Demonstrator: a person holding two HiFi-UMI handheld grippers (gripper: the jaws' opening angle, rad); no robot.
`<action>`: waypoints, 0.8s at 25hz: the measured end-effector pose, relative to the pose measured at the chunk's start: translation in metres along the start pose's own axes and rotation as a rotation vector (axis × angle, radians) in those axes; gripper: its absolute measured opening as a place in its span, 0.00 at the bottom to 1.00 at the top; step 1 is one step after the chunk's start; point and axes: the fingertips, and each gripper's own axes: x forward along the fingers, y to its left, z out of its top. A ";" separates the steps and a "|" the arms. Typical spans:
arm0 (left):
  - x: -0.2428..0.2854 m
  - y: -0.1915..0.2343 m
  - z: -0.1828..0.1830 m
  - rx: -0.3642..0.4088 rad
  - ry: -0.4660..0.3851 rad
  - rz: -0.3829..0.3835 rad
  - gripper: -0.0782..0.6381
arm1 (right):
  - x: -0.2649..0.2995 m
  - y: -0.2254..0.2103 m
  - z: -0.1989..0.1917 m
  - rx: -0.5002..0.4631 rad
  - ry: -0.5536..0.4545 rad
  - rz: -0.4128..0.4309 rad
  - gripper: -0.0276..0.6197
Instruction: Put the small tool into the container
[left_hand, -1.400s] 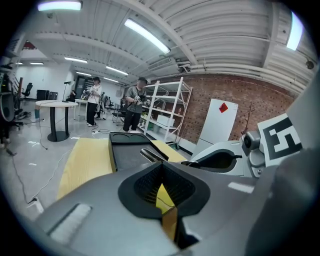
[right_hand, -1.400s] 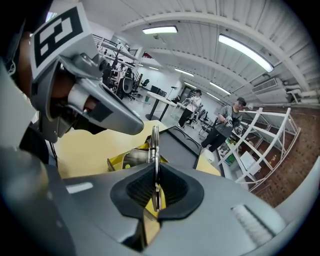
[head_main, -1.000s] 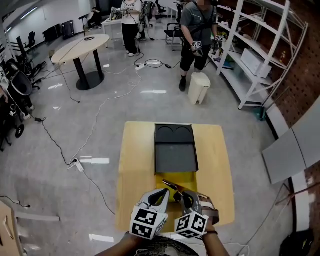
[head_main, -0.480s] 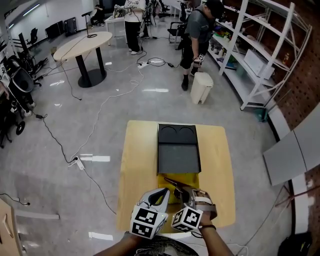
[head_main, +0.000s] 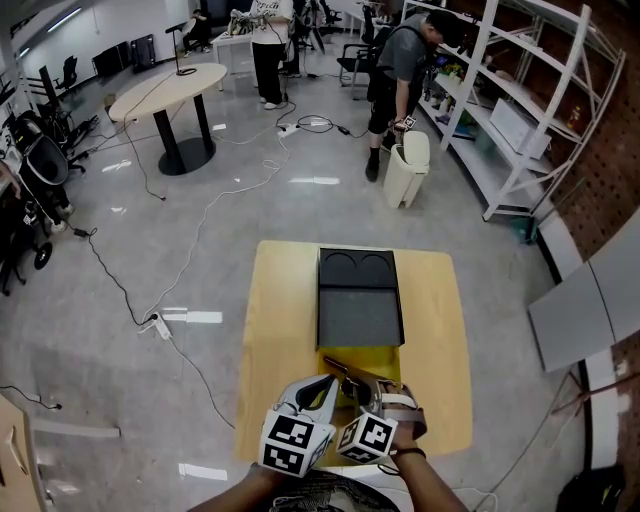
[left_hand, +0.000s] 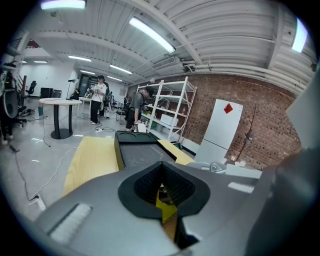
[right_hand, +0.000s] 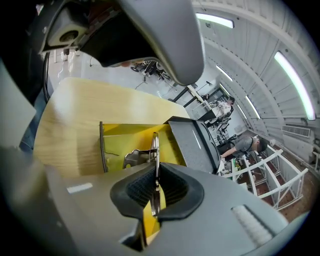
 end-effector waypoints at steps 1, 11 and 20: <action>0.000 -0.001 0.001 0.001 -0.001 0.003 0.13 | -0.001 0.000 -0.002 -0.001 0.006 0.005 0.06; -0.002 -0.018 0.000 0.011 -0.004 0.014 0.13 | -0.008 0.010 -0.021 0.082 0.023 0.085 0.18; -0.014 -0.054 -0.001 0.024 -0.011 0.009 0.13 | -0.043 0.030 -0.037 0.154 0.011 0.138 0.20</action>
